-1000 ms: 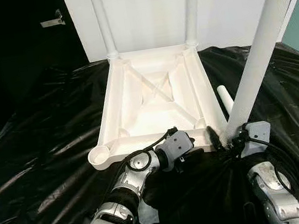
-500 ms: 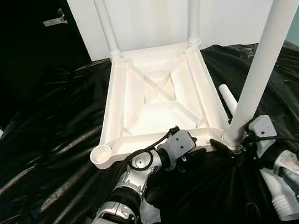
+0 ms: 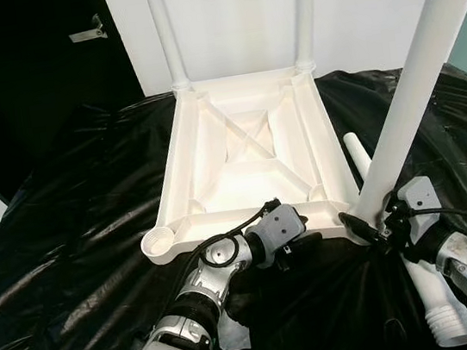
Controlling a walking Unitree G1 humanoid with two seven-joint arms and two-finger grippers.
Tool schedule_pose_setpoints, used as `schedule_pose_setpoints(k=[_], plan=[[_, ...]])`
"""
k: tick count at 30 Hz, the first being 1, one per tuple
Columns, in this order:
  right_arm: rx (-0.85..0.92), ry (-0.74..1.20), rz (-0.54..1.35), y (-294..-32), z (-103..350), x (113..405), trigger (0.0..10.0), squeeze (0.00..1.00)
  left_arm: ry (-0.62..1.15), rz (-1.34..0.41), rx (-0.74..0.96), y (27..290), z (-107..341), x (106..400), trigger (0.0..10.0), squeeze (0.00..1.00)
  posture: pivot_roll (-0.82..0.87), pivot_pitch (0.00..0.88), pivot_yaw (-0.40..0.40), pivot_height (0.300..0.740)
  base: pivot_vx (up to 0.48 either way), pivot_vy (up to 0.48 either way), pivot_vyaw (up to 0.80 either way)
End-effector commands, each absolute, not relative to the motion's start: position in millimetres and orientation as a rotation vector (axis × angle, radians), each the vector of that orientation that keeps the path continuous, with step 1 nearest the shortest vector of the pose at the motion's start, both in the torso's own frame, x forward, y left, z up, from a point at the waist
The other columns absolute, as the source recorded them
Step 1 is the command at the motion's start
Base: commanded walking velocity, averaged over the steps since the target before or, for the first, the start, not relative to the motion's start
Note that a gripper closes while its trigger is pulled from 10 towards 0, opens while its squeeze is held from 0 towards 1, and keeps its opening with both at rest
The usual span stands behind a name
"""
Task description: Building children table
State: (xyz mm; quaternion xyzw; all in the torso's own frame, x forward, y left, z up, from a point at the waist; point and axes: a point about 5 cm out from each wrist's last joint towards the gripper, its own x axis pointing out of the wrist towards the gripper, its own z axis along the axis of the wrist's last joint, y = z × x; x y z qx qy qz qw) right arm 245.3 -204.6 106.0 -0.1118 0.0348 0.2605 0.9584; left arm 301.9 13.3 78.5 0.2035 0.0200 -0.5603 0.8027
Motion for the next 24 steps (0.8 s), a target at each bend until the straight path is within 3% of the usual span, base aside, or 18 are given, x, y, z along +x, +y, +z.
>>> schedule_pose_setpoints(k=[1,7,14,15,17,18,19,24], plan=[[-0.132,0.146,0.665,-173.7,85.1,231.1,0.0,0.0,0.201,-1.142,0.428,21.6,49.8,293.5,10.0,0.0,-0.05,0.0,0.024,0.74,0.0,0.0,0.0],[0.006,-0.001,0.24,-168.7,87.7,238.5,0.0,0.0,0.204,-1.144,0.433,23.1,48.6,292.9,10.0,0.0,-0.05,0.0,0.018,0.74,0.0,0.0,0.0],[0.014,-0.095,0.062,-164.8,94.4,236.4,0.0,0.0,0.2,-1.142,0.43,22.4,48.9,292.5,10.0,0.0,-0.04,0.0,0.015,0.74,0.0,0.0,0.0],[0.002,-0.07,0.036,-167.7,92.2,237.1,2.7,0.0,0.202,-1.143,0.431,24.3,48.1,292.1,10.0,0.0,-0.04,0.0,0.02,0.74,0.0,0.0,0.0],[0.002,-0.061,0.028,-168.3,91.5,237.4,2.7,0.0,0.203,-1.144,0.432,25.0,47.8,291.8,10.0,0.0,-0.04,0.0,0.02,0.74,0.0,0.0,0.0],[0.0,-0.053,0.052,-167.0,91.4,238.1,10.0,0.0,0.204,-1.145,0.434,25.5,47.4,291.5,10.0,0.0,-0.04,0.0,0.02,0.74,0.0,0.0,0.0],[0.009,-0.052,0.082,-165.5,91.6,238.1,10.0,1.0,0.204,-1.146,0.434,25.5,47.2,291.2,10.0,0.0,-0.04,0.0,0.019,0.74,0.0,0.0,0.0],[-0.02,-0.047,0.148,-165.4,92.3,237.8,10.0,1.0,0.204,-1.148,0.43,24.1,47.1,290.4,10.0,0.0,-0.05,0.0,0.017,0.74,0.0,0.0,0.0]])
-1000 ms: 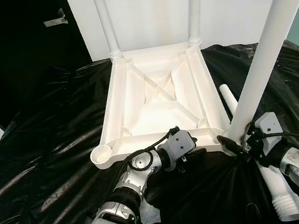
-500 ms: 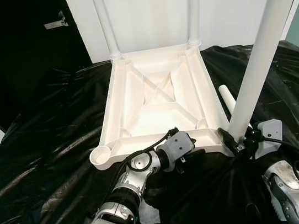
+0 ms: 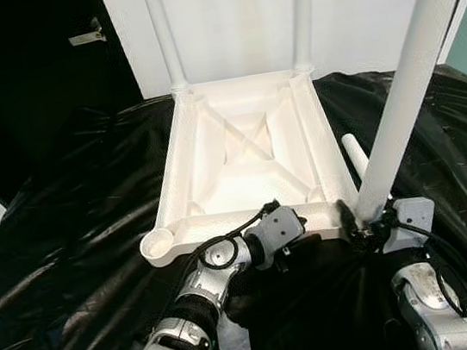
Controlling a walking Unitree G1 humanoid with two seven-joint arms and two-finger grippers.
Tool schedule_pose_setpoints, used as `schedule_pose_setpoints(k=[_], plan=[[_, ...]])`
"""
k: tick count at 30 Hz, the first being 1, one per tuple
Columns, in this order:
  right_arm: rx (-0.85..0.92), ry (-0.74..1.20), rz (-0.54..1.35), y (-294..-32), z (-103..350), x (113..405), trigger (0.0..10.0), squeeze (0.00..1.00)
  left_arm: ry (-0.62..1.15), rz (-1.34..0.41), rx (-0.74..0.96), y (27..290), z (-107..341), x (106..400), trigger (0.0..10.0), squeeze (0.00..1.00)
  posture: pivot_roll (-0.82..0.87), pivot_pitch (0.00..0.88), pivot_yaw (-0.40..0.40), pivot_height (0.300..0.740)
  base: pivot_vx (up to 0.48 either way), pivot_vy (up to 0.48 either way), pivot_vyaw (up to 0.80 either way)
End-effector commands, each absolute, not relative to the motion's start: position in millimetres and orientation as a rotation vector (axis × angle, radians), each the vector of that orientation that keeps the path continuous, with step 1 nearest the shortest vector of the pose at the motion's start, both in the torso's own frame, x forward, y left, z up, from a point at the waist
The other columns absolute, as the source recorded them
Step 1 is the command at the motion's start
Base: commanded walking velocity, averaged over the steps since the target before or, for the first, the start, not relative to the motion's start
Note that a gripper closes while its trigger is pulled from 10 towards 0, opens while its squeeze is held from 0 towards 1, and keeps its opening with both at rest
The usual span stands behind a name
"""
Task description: Building children table
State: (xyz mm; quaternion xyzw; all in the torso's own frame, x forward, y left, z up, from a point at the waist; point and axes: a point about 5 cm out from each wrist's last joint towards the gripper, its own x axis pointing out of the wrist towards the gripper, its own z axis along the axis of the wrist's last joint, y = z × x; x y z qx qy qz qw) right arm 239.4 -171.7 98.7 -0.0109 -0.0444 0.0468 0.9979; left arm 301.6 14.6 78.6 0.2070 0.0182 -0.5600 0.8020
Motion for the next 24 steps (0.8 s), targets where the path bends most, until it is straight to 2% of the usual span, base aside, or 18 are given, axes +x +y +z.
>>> schedule_pose_setpoints(k=[1,3,4,8,14,15,16,17,22,24], plan=[[-0.048,-0.036,0.177,-168,91,238,10.0,0.81,0.204,-1.149,0.427,23,47,290,10.0,0.0,-0.06,0.0,0.017,0.74,0.0,0.0,0.0],[-0.084,-0.022,0.212,-171,90,238,10.0,0.81,0.204,-1.151,0.425,22,47,289,10.0,0.0,-0.06,0.0,0.017,0.74,0.0,0.0,0.0],[-0.129,-0.014,0.252,-174,89,237,10.0,0.0,0.205,-1.153,0.422,21,46,289,10.0,0.0,-0.06,0.0,0.017,0.74,0.0,0.0,0.0],[-0.255,-0.024,0.351,-192,97,238,10.0,0.0,0.208,-1.155,0.42,19,46,288,10.0,0.0,-0.07,0.0,0.017,0.74,0.0,0.0,0.0],[-0.321,-0.027,0.394,-205,105,241,10.0,0.0,0.209,-1.154,0.419,18,46,289,10.0,0.0,-0.07,0.0,0.018,0.74,0.0,0.0,0.0],[-0.373,-0.017,0.436,-209,106,241,7.1,0.0,0.206,-1.158,0.419,18,47,289,10.0,0.0,-0.08,0.0,0.022,0.74,0.0,0.0,0.0],[-0.373,-0.017,0.436,-209,106,241,7.1,0.0,0.206,-1.158,0.419,18,47,289,10.0,0.0,-0.08,0.0,0.022,0.74,0.0,0.0,0.0],[-0.395,-0.01,0.485,-209,104,238,0.0,0.0,0.205,-1.161,0.42,18,47,289,10.0,0.0,-0.08,0.0,0.022,0.74,0.0,0.0,0.0],[-0.384,0.003,0.544,-206,102,235,0.0,0.0,0.204,-1.158,0.42,18,47,289,10.0,0.0,-0.08,0.0,0.022,0.74,0.0,0.0,0.0],[-0.327,0.012,0.523,-205,102,235,0.0,0.0,0.204,-1.158,0.421,18,47,289,10.0,0.0,-0.07,0.0,0.021,0.74,0.0,0.0,0.0]])
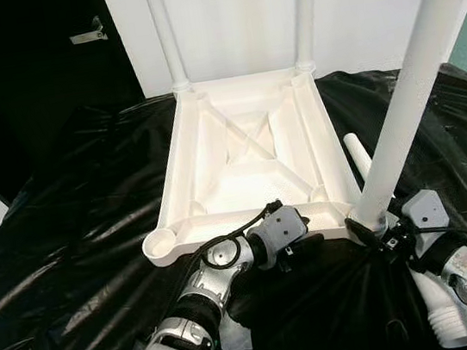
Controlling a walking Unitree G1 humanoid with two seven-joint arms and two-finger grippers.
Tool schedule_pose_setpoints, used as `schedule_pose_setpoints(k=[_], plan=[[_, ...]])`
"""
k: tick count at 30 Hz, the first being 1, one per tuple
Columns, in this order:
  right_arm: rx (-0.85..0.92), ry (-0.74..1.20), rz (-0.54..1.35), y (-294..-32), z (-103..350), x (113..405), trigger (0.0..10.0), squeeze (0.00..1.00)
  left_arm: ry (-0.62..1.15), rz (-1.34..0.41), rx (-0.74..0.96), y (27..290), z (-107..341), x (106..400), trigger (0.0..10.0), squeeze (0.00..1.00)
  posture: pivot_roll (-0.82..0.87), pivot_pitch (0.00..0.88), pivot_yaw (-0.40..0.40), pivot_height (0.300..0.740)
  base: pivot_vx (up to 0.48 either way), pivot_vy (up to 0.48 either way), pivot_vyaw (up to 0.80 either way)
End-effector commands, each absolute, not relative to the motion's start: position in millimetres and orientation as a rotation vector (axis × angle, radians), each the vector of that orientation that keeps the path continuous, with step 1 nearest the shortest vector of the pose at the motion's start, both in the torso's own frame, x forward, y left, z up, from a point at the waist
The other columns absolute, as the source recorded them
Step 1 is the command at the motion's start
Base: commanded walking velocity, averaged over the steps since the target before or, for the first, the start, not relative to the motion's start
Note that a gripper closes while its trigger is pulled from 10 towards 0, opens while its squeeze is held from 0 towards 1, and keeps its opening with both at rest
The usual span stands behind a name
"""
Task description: Building children table
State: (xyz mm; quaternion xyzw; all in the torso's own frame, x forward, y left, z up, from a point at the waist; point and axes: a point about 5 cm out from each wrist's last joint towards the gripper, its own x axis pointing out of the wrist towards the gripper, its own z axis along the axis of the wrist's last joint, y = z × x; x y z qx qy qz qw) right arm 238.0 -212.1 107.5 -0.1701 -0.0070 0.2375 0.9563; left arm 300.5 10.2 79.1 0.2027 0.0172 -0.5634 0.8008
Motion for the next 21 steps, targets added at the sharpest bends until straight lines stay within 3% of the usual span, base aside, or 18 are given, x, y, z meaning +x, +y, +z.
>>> schedule_pose_setpoints(k=[1,3,6,8,12,18,19,20,21], plan=[[-0.252,0.023,0.495,-203,100,235,0.0,0.0,0.204,-1.157,0.421,19,47,289,10.0,0.0,-0.07,0.0,0.022,0.74,0.0,0.0,0.0],[-0.106,0.037,0.432,-194,95,232,0.0,0.0,0.205,-1.158,0.42,20,46,288,10.0,0.0,-0.07,0.0,0.022,0.74,0.0,0.0,0.0],[-0.047,0.03,0.353,-185,90,228,0.0,0.0,0.206,-1.158,0.422,20,46,288,10.0,0.0,-0.06,0.0,0.022,0.74,0.0,0.0,0.0],[-0.01,-0.008,0.189,-182,87,222,0.0,0.0,0.206,-1.155,0.42,21,46,289,10.0,0.0,-0.05,0.0,0.017,0.74,0.0,0.0,0.0],[0.011,-0.024,0.016,-178,82,216,0.0,0.0,0.206,-1.148,0.42,22,47,290,10.0,0.0,-0.04,0.0,0.015,0.74,0.0,0.0,0.0],[0.011,-0.033,-0.078,-178,85,225,0.0,0.0,0.209,-1.152,0.424,22,46,289,10.0,0.0,-0.05,0.0,0.02,0.74,0.0,0.0,0.0],[0.01,-0.031,-0.061,-176,86,226,1.4,0.0,0.209,-1.154,0.424,21,46,289,10.0,0.0,-0.06,0.0,0.02,0.74,0.0,0.0,0.0],[0.01,-0.031,-0.061,-176,86,226,1.4,0.0,0.209,-1.154,0.424,21,46,289,10.0,0.0,-0.06,0.0,0.02,0.74,0.0,0.0,0.0],[0.006,-0.028,-0.045,-174,87,227,10.0,0.0,0.208,-1.155,0.424,21,46,289,10.0,0.0,-0.06,0.0,0.02,0.74,0.0,0.0,0.0]])
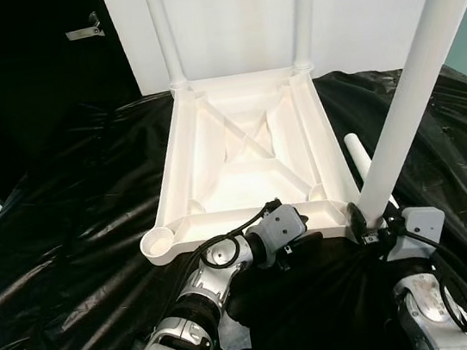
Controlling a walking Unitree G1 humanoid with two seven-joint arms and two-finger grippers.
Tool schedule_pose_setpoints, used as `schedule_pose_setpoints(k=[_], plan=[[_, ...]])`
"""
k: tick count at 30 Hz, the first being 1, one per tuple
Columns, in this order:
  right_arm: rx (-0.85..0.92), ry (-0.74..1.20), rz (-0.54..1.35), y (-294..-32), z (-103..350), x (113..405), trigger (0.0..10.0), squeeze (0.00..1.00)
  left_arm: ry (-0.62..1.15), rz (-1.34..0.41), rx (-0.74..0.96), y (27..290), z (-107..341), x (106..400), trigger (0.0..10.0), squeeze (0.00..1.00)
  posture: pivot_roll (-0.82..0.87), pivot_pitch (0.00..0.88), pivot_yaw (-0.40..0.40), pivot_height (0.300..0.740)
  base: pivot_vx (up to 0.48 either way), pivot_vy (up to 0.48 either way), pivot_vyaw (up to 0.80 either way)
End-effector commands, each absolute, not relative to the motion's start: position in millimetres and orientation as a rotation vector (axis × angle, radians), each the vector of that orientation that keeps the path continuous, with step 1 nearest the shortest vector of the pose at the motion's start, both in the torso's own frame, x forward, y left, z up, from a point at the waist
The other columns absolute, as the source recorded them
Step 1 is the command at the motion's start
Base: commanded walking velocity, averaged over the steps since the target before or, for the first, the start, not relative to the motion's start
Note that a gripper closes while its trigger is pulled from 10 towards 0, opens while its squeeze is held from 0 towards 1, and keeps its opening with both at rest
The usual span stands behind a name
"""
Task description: Building children table
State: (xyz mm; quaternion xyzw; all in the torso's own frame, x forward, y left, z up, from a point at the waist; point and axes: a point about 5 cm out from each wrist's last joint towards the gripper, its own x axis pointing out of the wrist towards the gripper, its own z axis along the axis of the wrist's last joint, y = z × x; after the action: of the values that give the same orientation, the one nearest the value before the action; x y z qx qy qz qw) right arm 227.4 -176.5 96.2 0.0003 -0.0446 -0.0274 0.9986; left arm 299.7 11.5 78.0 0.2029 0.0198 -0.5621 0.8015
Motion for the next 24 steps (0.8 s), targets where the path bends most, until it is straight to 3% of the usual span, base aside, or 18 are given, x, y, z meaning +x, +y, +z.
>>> schedule_pose_setpoints(k=[1,2,3,4,9,10,24], plan=[[0.006,-0.028,-0.045,-174,87,227,10.0,0.0,0.208,-1.155,0.424,21,46,289,10.0,0.0,-0.06,0.0,0.02,0.74,0.0,0.0,0.0],[0.004,-0.026,-0.031,-173,87,228,10.0,0.0,0.207,-1.155,0.424,20,47,289,10.0,0.0,-0.06,0.0,0.02,0.74,0.0,0.0,0.0],[0.004,-0.029,-0.026,-173,89,229,10.0,0.58,0.206,-1.155,0.423,19,47,289,10.0,0.0,-0.06,0.0,0.018,0.74,0.0,0.0,0.0],[0.009,-0.045,-0.024,-173,92,230,10.0,1.0,0.204,-1.156,0.423,18,48,289,10.0,0.0,-0.06,0.0,0.018,0.74,0.0,0.0,0.0],[-0.04,-0.063,-0.001,-172,98,235,10.0,1.0,0.204,-1.158,0.422,18,47,289,10.0,0.0,-0.07,0.0,0.02,0.74,0.0,0.0,0.0],[-0.066,-0.063,0.03,-172,99,238,10.0,0.0,0.205,-1.16,0.422,18,47,288,10.0,0.0,-0.07,0.0,0.021,0.74,0.0,0.0,0.0],[-0.189,0.028,0.398,-188,103,252,10.0,0.0,0.209,-1.172,0.425,16,46,287,10.0,0.0,-0.07,0.0,0.022,0.74,0.0,0.0,0.0]])
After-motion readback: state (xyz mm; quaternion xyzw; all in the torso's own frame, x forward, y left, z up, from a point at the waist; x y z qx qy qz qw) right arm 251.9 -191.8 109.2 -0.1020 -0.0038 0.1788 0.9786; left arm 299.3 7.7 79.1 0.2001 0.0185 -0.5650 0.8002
